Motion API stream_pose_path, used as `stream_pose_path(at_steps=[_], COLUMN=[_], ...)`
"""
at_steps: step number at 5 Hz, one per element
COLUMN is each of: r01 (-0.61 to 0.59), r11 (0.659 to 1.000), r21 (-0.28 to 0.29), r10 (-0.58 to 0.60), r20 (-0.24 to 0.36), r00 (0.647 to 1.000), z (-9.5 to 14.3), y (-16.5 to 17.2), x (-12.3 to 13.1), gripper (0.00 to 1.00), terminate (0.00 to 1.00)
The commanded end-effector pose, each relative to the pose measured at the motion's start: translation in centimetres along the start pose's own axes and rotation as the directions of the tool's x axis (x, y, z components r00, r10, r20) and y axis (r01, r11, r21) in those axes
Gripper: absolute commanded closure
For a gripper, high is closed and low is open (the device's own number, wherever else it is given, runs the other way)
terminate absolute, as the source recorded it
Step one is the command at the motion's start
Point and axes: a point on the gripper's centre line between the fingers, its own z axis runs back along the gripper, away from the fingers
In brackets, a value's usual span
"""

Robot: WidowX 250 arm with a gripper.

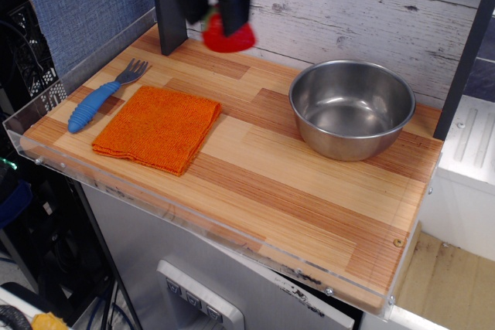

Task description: Move the strawberry from the pot onto the orange towel.

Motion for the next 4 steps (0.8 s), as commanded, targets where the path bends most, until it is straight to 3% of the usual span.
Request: stream_pose_path(at_steps=[1,3,4], r01=[-0.124,-0.253,-0.253], r11=[0.990,0.964,0.963], r21=[0.071,0.083,0.095], r10=[0.126,0.260,0.265], r20=[-0.027,-0.099,-0.136], r00=[0.992,0.960,0.955], z=[-0.5,-3.4,-4.4], y=[5.4,9.8,9.7], x=[-3.7,-5.6,-6.0], gripper=[1.00,1.00,1.00], terminate=[0.00,0.00,0.00])
